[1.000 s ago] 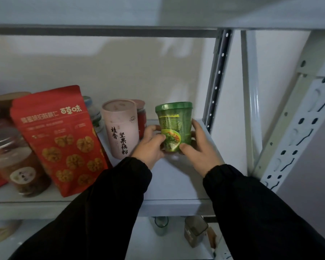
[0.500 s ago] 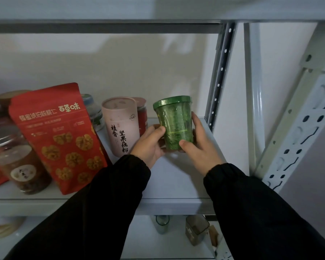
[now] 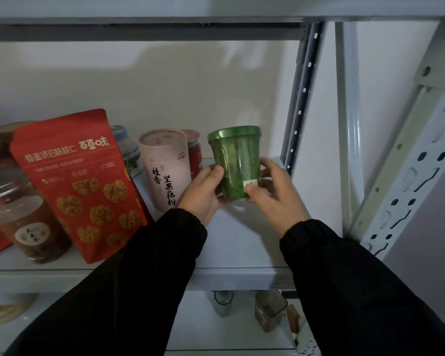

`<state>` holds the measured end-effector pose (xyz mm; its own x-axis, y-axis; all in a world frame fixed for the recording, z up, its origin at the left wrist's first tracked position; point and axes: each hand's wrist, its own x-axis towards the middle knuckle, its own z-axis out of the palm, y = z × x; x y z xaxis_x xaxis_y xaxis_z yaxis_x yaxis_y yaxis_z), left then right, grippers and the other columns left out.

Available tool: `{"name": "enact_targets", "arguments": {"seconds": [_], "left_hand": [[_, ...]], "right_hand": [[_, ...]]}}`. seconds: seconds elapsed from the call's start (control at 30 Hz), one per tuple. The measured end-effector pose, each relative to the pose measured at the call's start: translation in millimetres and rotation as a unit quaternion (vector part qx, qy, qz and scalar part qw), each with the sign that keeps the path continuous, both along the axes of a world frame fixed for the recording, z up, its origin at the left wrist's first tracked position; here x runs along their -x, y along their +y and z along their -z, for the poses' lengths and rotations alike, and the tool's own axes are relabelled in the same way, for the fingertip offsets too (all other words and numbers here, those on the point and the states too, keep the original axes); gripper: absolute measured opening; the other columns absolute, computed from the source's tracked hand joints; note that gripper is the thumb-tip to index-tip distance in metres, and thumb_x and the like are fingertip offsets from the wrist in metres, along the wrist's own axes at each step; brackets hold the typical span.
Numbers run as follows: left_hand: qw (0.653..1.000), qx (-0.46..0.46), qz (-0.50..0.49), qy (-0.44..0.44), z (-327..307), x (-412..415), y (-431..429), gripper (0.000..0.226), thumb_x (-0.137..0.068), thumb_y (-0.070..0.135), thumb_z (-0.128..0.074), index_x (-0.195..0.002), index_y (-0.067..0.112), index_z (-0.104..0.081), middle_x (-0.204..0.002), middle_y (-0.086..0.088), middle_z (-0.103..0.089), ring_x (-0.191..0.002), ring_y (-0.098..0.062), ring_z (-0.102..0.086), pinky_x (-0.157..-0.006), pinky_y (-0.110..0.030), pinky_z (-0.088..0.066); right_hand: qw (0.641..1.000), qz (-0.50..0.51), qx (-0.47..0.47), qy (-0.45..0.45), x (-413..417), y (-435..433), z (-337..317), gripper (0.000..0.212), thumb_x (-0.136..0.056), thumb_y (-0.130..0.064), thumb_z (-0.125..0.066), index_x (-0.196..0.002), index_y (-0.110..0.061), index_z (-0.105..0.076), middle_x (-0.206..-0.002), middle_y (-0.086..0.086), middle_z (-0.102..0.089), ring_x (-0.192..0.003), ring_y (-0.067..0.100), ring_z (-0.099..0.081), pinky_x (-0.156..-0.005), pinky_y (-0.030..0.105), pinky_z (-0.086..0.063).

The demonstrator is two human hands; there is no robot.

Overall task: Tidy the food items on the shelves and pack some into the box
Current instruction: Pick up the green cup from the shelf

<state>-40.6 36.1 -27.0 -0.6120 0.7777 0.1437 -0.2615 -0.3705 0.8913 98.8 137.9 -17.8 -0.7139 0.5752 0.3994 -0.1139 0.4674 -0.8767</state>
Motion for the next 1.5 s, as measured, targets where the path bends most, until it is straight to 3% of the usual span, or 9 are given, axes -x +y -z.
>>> {"name": "enact_targets", "arguments": {"seconds": [0.2, 0.43, 0.67, 0.83, 1.0, 1.1, 1.2, 1.37, 1.5], "left_hand": [[0.999, 0.003, -0.022, -0.047, 0.7, 2.6, 5.6, 0.033, -0.114, 0.024, -0.033, -0.14, 0.01, -0.047, -0.142, -0.021, -0.06, -0.131, -0.038, -0.06, -0.089, -0.053, -0.059], [0.999, 0.0, 0.035, 0.001, 0.7, -0.5, -0.9, 0.056, -0.096, 0.029, -0.059, -0.146, 0.007, -0.047, -0.14, -0.02, -0.064, -0.129, -0.037, -0.062, -0.104, -0.053, -0.053], [1.0, -0.009, 0.016, -0.025, -1.6, -6.1, 2.6, 0.031, -0.108, 0.026, -0.045, -0.137, 0.016, -0.051, -0.14, -0.021, -0.062, -0.13, -0.04, -0.059, -0.098, -0.055, -0.056], [0.999, -0.011, 0.033, -0.017, -3.4, -7.8, -0.7, 0.04, -0.1, 0.023, -0.06, -0.137, 0.011, -0.049, -0.13, -0.014, -0.07, -0.12, -0.033, -0.067, -0.09, -0.05, -0.061], [1.0, 0.009, 0.022, -0.013, -6.7, -7.6, 0.1, 0.028, -0.112, 0.018, -0.036, -0.121, 0.013, -0.063, -0.113, -0.011, -0.076, -0.104, -0.027, -0.072, -0.088, -0.045, -0.06], [0.99, 0.07, -0.055, 0.112, 1.0, -5.5, -0.3, 0.024, -0.111, 0.016, -0.041, -0.111, 0.021, -0.064, -0.101, 0.003, -0.077, -0.102, -0.021, -0.069, -0.088, -0.035, -0.057], [0.872, 0.228, -0.175, 0.396, 9.1, -0.1, -1.9, 0.014, -0.105, 0.022, -0.051, -0.109, 0.026, -0.064, -0.106, 0.005, -0.073, -0.102, -0.017, -0.067, -0.095, -0.035, -0.053], [0.616, 0.46, -0.025, 0.639, 9.0, -15.8, 1.9, 0.058, -0.103, 0.046, -0.04, -0.156, 0.024, -0.038, -0.167, -0.005, -0.03, -0.154, -0.028, -0.024, -0.126, -0.048, -0.017], [0.572, 0.511, 0.041, 0.64, 13.4, -17.0, 2.0, 0.074, -0.101, 0.064, -0.025, -0.166, 0.033, -0.005, -0.175, 0.004, 0.006, -0.159, -0.031, 0.011, -0.126, -0.059, 0.005]], "right_hand": [[0.999, 0.006, 0.033, 0.036, -0.9, -0.8, 1.0, 0.055, -0.087, -0.021, -0.066, -0.14, -0.027, -0.049, -0.121, -0.006, -0.058, -0.115, 0.015, -0.063, -0.094, 0.049, -0.059], [0.999, 0.037, -0.036, 0.018, 4.3, 5.3, 5.9, 0.08, -0.078, -0.037, -0.078, -0.15, -0.021, -0.048, -0.125, -0.004, -0.053, -0.113, 0.005, -0.058, -0.081, 0.022, -0.057], [0.995, 0.058, -0.017, 0.084, 2.7, 6.5, 7.3, 0.062, -0.078, -0.033, -0.079, -0.135, -0.036, -0.056, -0.112, -0.005, -0.055, -0.099, 0.003, -0.058, -0.08, 0.025, -0.056], [0.997, 0.042, -0.007, 0.063, 3.9, 8.4, 7.4, 0.074, -0.084, -0.017, -0.086, -0.147, -0.024, -0.047, -0.116, -0.005, -0.059, -0.103, -0.003, -0.059, -0.08, 0.018, -0.053], [0.999, -0.012, 0.04, 0.019, 3.3, 5.1, 5.1, 0.075, -0.086, -0.012, -0.084, -0.148, -0.022, -0.045, -0.126, -0.009, -0.067, -0.112, 0.0, -0.066, -0.09, 0.02, -0.056], [0.999, 0.012, 0.029, -0.015, 2.2, 4.5, 4.8, 0.077, -0.08, -0.015, -0.089, -0.143, -0.025, -0.046, -0.124, -0.009, -0.067, -0.109, 0.003, -0.068, -0.093, 0.021, -0.056], [0.991, 0.101, -0.017, -0.085, 4.3, 9.5, 7.7, 0.079, -0.078, -0.023, -0.089, -0.141, -0.026, -0.043, -0.112, -0.013, -0.064, -0.103, 0.007, -0.067, -0.085, 0.021, -0.052], [0.957, 0.223, 0.001, -0.187, 26.0, 37.1, 7.8, 0.068, -0.079, -0.039, -0.083, -0.131, -0.023, -0.042, -0.108, -0.003, -0.062, -0.1, 0.025, -0.064, -0.089, 0.036, -0.051], [0.926, 0.276, -0.031, -0.258, 51.0, 64.0, 9.0, 0.069, -0.079, -0.057, -0.072, -0.132, -0.022, -0.045, -0.12, 0.003, -0.067, -0.112, 0.032, -0.063, -0.103, 0.05, -0.047]]}}
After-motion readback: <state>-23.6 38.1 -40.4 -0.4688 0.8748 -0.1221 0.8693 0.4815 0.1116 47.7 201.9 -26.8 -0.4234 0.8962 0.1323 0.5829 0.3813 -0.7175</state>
